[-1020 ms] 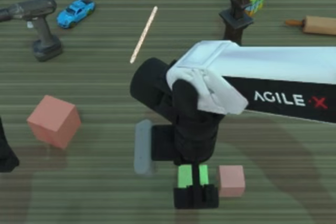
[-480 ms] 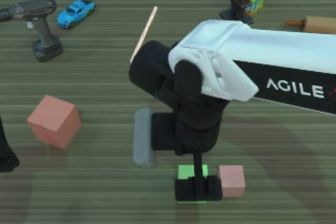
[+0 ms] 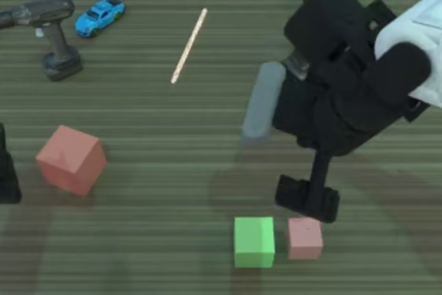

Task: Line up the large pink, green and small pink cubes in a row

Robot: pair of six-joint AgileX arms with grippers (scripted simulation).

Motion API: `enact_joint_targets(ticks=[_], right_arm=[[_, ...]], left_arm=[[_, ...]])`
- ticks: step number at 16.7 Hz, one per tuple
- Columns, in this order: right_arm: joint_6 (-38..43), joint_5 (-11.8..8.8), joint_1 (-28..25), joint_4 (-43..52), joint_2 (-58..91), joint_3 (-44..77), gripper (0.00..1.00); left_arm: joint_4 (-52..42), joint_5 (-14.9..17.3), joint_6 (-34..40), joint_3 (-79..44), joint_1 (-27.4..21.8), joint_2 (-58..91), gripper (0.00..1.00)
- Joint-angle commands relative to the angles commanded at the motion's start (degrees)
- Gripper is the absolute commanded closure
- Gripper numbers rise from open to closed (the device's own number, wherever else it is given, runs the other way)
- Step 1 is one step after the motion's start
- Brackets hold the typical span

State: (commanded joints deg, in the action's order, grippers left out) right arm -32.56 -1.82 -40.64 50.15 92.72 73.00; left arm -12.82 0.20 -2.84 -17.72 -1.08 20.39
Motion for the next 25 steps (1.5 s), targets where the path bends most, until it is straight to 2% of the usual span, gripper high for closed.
enact_joint_targets(ticks=[7,14,19,25], right_arm=[[14.1,-1.7,18.5,-22.0,-42.1,-31.3,0.00],[26.9,-0.1,33.7,-40.8,-76.9,-60.6,0.00],[31.9,1.5,39.4,-49.0,-90.8,-71.6,0.00],[32.6,1.8,40.1,-50.1,-92.7,-73.0,0.00]], left_arm=[[-21.8,-0.3,-4.9,-27.6,-3.3,41.6,0.00],[-41.0,-0.3,-9.2,-52.2,-6.5,75.3,0.00],[-48.0,-0.2,-10.8,-62.8,-7.7,88.5,0.00],[-48.8,-0.1,-11.0,-64.3,-7.9,90.0,0.00]])
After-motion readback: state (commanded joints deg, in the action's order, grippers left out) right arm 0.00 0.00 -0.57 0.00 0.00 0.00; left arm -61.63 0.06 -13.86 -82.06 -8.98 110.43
